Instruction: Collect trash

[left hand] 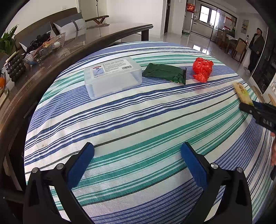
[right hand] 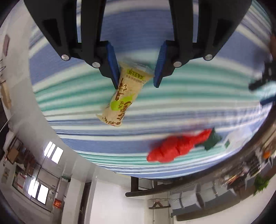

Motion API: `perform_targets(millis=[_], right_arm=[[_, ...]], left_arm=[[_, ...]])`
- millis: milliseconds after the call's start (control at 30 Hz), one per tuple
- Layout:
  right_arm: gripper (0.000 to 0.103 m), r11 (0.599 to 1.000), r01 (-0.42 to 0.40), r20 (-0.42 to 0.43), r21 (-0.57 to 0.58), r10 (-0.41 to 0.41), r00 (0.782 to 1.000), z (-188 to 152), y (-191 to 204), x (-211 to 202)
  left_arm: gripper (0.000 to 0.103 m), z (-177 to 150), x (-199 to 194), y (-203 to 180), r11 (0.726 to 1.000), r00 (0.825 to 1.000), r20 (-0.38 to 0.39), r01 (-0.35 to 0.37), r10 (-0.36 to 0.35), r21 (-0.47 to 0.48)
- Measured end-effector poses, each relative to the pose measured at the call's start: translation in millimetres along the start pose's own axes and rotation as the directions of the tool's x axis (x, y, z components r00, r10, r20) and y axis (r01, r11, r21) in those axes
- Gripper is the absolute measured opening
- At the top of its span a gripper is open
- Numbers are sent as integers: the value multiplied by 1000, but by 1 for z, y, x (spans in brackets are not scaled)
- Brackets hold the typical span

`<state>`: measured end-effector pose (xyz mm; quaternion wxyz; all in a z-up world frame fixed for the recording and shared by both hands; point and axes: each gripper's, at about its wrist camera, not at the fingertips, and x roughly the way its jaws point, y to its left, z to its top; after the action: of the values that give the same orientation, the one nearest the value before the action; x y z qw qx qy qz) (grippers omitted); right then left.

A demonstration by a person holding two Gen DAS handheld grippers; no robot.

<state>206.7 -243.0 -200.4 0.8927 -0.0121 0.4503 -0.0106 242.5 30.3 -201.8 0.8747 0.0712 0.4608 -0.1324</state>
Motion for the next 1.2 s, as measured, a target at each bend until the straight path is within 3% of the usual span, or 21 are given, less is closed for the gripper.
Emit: perform_targets(millis=[100,167,233,267,333,400,567,667,800,967,1100,1200], right_arm=[[50,1000,4,22,-7,-4,1000,-15,-5,-8],[72,1000,-14,16,6,13,1000,-16,-6,-8],[78,998,-45,9,34,45,999,-13,-3,-5],[88,998,-56,-15,38,56,998,-13,-1,-1],[93,997,-72,-32,31,73,997,-10,3,3],[94,997,-77,-33,31,78,996,-12,1,2],[95,997,-73,-36,26,74,997,-12,1,2],[95,997,-74,-36,26,75,997,-12,1,2],[96,997,-72,-36,26,73,997,-12,2,2],[96,997,-72,-36,26,73,997,-12,2,2],[97,997,-73,-36,27,74,997,-12,2,3],[97,996,-84,-31,36,85,996,-12,0,2]], left_arm=[[99,0,0,0,1000,1000,0,0,0,0],[99,0,0,0,1000,1000,0,0,0,0],[99,0,0,0,1000,1000,0,1,-1,-1],[99,1,0,2,1000,1000,0,4,-4,0],[99,1,0,4,999,1000,-3,23,-23,21],[99,2,-1,8,996,998,-12,54,-54,71],[99,27,13,44,987,999,-32,38,-33,155],[99,52,32,74,981,992,-81,109,-96,163],[99,78,52,94,968,989,-76,143,-130,209],[99,97,64,77,923,985,-15,167,-173,348],[99,106,70,57,880,973,-29,218,-227,422],[99,105,70,50,873,970,-36,231,-239,431]])
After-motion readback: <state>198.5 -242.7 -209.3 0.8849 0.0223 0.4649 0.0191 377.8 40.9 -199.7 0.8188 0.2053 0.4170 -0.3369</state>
